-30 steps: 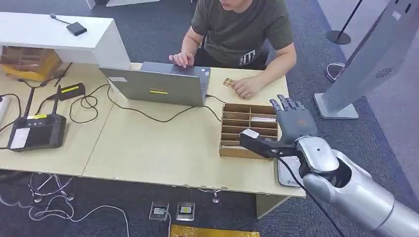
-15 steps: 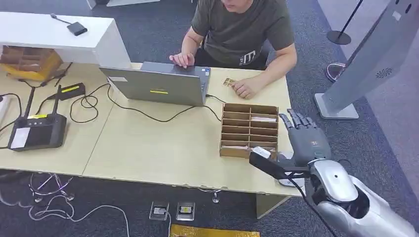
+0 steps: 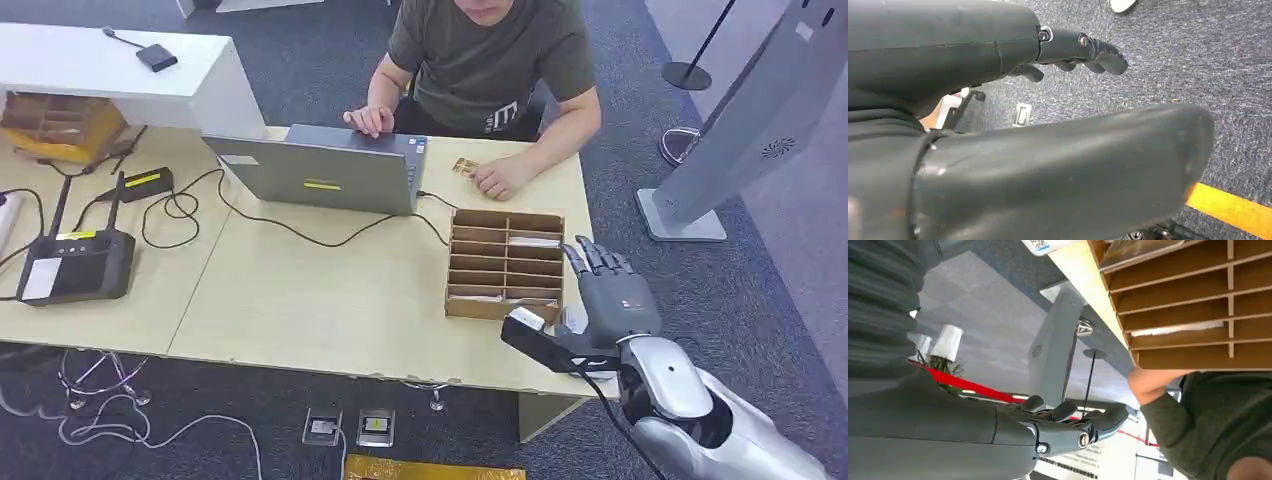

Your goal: Pass the card to the sensor for recognition and then transmit it.

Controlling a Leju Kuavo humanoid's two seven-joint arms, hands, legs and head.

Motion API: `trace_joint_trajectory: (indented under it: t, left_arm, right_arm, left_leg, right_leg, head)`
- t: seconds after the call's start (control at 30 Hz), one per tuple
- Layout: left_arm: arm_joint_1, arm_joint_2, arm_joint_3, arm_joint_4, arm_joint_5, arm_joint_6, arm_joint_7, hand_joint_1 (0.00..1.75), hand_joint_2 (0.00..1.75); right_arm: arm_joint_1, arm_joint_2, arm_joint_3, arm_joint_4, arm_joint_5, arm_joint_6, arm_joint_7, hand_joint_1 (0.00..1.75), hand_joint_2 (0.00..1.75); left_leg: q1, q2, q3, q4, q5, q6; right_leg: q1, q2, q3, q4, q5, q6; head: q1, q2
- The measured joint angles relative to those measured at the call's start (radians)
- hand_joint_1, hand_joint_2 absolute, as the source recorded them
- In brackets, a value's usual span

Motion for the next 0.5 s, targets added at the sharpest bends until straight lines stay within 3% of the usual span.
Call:
trace_joint_trajectory:
  t: [0.5]
  left_arm:
    - [0.0, 0.001, -0.001, 0.0, -0.015, -0.014, 0.0, 0.0, 0.0]
  right_arm:
    - [-0.005, 0.021, 0.057, 0.05, -0.057, -0.075, 0.0, 0.0, 1.75]
  left_leg:
    - [0.0, 0.0, 0.0, 0.0, 0.0, 0.0]
  right_leg:
    - [0.0, 0.0, 0.0, 0.0, 0.0, 0.0]
  head:
    - [0.0, 0.0]
